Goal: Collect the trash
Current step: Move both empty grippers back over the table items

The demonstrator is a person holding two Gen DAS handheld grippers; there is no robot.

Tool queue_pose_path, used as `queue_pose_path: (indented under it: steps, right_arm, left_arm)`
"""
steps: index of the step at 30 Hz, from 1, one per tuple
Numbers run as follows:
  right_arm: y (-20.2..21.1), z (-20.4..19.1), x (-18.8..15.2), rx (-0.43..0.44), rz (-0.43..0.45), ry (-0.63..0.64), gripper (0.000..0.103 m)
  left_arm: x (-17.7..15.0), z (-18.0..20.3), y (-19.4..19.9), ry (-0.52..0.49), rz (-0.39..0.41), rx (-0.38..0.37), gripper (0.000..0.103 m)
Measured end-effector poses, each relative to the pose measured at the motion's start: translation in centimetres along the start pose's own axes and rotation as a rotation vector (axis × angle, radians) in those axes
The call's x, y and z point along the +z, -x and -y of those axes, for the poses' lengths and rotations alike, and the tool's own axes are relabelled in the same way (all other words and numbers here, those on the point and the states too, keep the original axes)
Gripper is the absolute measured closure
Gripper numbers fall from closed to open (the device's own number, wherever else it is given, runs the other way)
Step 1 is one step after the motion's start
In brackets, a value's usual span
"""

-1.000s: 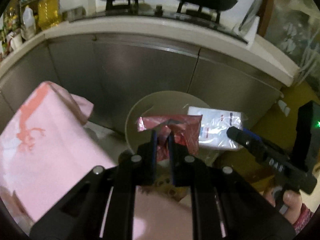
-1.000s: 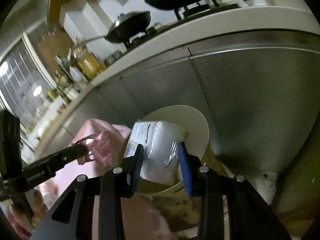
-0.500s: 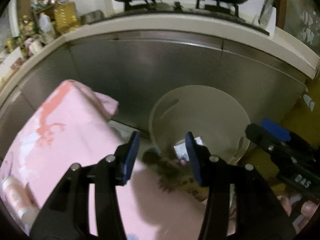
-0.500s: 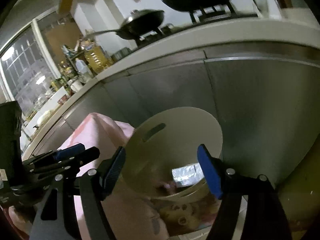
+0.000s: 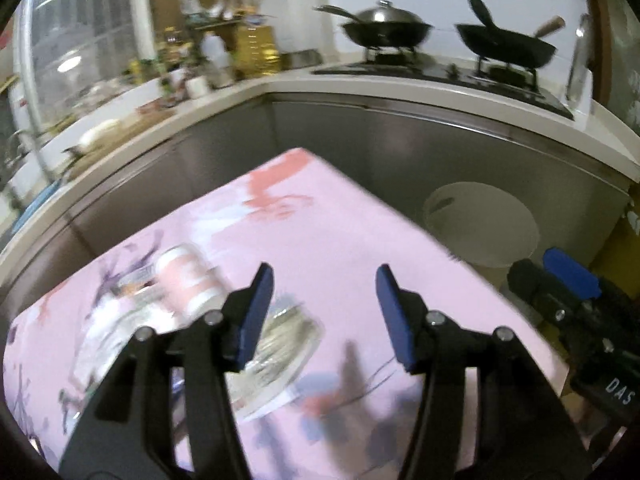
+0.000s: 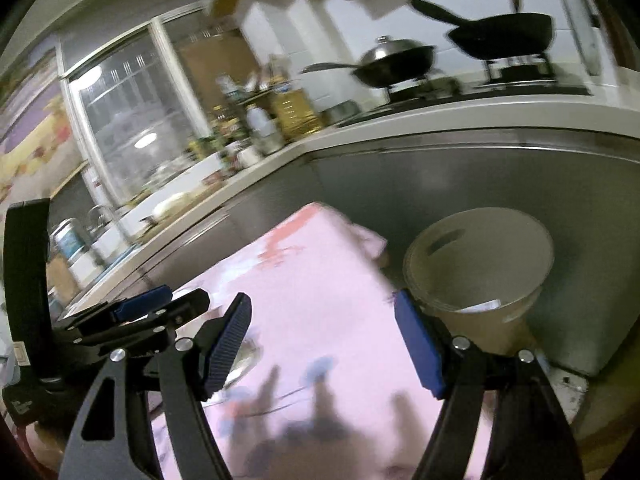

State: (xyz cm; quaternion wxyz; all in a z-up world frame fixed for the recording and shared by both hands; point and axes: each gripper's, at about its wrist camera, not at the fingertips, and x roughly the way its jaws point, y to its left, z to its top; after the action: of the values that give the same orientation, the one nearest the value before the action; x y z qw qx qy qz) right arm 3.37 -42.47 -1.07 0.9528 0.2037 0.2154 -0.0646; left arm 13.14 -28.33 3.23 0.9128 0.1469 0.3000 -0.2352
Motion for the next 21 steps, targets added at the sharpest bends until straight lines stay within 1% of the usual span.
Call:
queue_pose_path:
  steps: [5,11,16,21]
  right_arm:
    - [-0.3,-6.0,-2.0,0.092,-0.052,0.036,0.032]
    - [-0.8,-12.1,-4.0,0.157,-0.121,0.105,0.032]
    - [-0.9,-15.5,-5.2,0.185,-0.153,0.151,0.032]
    - [-1.4,-17.5,-6.3,0.200,-0.185,0.172,0.032]
  left_arm:
    - [-2.7,-5.6,3.7,0.070,0.013,0.065,0.052]
    - [-5.3,-11.4,6.9,0.159,0.033,0.128,0.052]
    - [-7.2,-15.3,8.6,0.222,0.043,0.168,0.052]
    - [-8.7,-17.9,8.9,0.265,0.033,0.196,0.052]
